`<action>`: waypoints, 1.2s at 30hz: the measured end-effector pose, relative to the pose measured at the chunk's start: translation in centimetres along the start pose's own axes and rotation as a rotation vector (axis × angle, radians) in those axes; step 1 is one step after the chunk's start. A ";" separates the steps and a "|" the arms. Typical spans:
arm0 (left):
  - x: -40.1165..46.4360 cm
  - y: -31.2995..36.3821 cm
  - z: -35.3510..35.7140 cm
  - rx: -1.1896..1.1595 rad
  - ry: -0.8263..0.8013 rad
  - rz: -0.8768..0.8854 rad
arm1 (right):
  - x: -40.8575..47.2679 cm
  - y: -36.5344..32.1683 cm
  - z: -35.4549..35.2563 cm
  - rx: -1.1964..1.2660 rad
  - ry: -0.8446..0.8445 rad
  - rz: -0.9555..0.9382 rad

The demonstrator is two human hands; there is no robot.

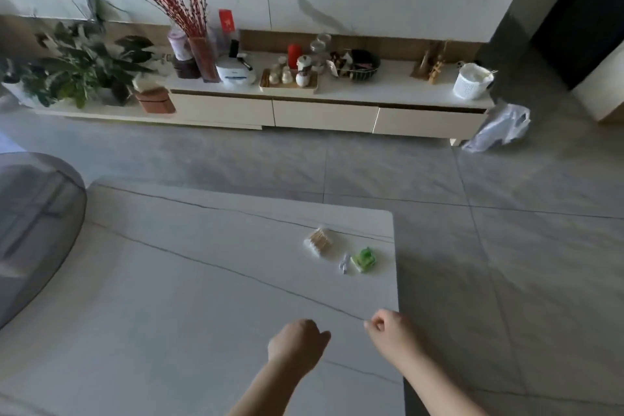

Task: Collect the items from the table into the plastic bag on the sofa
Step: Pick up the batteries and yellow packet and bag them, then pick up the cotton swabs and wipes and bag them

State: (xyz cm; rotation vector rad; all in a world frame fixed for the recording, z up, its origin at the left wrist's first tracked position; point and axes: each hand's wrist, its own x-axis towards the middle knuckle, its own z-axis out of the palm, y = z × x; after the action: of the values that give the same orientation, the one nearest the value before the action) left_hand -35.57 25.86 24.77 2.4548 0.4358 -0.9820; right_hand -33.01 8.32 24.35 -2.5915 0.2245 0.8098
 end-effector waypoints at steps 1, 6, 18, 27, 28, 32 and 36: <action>0.9 0.1 0.1 0.002 -0.001 0.003 | 0.7 0.1 -0.1 -0.002 0.007 0.006; 4.5 0.9 0.7 -0.048 0.017 -0.024 | 4.8 0.4 -0.4 -0.054 -0.039 -0.010; 20.2 7.9 5.3 -0.176 0.063 -0.184 | 24.4 4.8 2.4 -0.234 -0.238 -0.212; 29.2 9.9 10.1 -0.227 0.113 -0.219 | 36.0 7.4 5.1 -0.399 -0.198 -0.423; 30.1 9.5 10.1 -0.213 0.142 -0.219 | 36.9 7.5 5.6 -0.419 -0.199 -0.440; 33.7 8.2 9.4 -0.177 0.264 -0.261 | 39.3 8.0 7.4 -0.503 -0.164 -0.479; 36.1 7.9 8.8 -0.122 0.344 -0.285 | 39.8 8.7 8.8 -0.531 -0.005 -0.506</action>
State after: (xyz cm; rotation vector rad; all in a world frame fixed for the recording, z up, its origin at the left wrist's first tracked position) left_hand -11.93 18.93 -4.08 2.4955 0.9533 -0.6093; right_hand -7.29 3.10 -8.08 -2.9147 -0.7147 0.7538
